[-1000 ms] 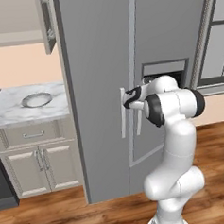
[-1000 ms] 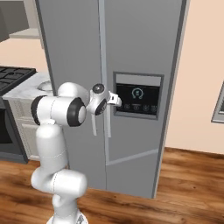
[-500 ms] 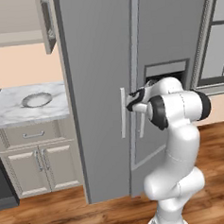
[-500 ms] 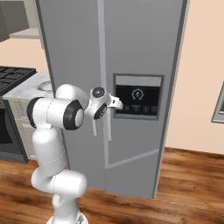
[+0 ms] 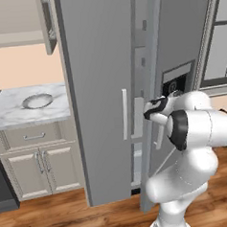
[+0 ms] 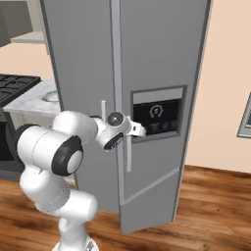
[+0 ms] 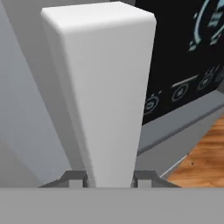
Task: Move the hot dog bun to the plate on the dining table and place the condiment next to that plate. Then navigate to the fridge and take the sausage and place it on the plate as well.
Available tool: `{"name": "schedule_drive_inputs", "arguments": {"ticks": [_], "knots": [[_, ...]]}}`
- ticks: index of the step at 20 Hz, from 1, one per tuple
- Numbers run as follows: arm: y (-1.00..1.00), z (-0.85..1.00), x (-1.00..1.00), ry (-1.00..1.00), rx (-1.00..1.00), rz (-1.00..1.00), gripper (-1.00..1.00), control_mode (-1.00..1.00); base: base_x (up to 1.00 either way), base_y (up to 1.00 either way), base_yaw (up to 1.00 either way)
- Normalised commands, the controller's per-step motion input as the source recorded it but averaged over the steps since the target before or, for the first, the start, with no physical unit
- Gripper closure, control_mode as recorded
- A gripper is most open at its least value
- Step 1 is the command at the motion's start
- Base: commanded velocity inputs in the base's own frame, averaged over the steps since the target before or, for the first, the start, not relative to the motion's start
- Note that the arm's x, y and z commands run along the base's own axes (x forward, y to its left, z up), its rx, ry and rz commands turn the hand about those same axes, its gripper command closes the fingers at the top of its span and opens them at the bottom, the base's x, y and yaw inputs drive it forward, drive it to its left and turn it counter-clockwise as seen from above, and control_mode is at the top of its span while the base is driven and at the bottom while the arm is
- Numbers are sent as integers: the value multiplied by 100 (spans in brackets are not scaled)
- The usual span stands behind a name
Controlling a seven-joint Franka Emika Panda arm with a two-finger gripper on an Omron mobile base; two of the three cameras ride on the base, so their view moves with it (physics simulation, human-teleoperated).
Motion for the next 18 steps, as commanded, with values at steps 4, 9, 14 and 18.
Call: {"name": "schedule_drive_inputs", "arguments": {"ticks": [4, 9, 14, 18], "knots": [[-49, 33, -50, 1, -1, 0, -100, -100, 0, 0, 0], [0, 50, -44, -5, -7, 0, -100, -100, 0, 0, 0], [8, 72, -98, -12, -13, 0, -100, -100, 0, 0, 0], [38, 80, -86, -1, -17, 0, -100, -100, 0, 0, 0]]}}
